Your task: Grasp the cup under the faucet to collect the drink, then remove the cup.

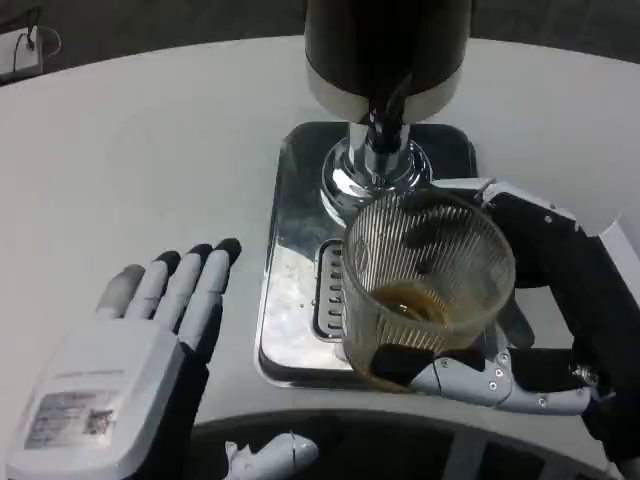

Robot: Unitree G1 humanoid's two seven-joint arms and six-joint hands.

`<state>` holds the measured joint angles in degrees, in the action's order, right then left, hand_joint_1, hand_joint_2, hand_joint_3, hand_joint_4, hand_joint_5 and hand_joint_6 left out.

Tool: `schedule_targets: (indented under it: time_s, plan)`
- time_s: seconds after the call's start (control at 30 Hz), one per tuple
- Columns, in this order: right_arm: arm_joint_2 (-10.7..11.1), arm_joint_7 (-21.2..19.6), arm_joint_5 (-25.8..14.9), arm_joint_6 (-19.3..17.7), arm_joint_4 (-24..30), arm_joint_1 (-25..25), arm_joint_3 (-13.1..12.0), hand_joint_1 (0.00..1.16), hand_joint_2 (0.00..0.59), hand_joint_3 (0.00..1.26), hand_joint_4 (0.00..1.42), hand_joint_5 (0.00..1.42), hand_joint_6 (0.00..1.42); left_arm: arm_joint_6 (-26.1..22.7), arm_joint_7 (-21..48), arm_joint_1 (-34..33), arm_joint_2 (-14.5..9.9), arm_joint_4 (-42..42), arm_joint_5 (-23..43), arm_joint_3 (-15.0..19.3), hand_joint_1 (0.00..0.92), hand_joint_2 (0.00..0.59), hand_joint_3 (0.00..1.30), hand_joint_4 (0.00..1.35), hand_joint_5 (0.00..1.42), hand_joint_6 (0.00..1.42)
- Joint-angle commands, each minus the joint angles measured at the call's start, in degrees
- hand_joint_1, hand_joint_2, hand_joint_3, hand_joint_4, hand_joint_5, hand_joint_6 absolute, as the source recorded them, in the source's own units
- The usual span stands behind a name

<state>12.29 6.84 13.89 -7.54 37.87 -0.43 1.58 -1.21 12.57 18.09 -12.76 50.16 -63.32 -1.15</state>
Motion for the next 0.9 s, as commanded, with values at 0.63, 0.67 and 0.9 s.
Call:
schedule_targets:
  time_s: [0.63,0.67,0.9]
  plan:
    - [1.9,4.8,-2.1,-0.7,10.8,5.0,-1.6,1.16,0.117,0.86,1.03,1.19,1.42,7.2,6.4,5.1,5.8,8.9,-10.2,-5.0,0.0,0.043,0.0,0.0,0.0,0.0]
    - [1.9,4.8,-2.2,-0.9,10.7,5.1,-1.7,1.16,0.117,0.86,1.03,1.19,1.42,7.4,6.6,5.1,6.0,8.8,-10.2,-5.0,0.0,0.043,0.0,0.0,0.0,0.0]
    - [2.2,4.8,-2.3,-2.1,10.2,5.8,-3.1,1.16,0.117,0.86,1.03,1.19,1.42,8.5,7.1,4.0,7.6,8.1,-11.7,-5.8,0.0,0.045,0.0,0.0,0.0,0.0]
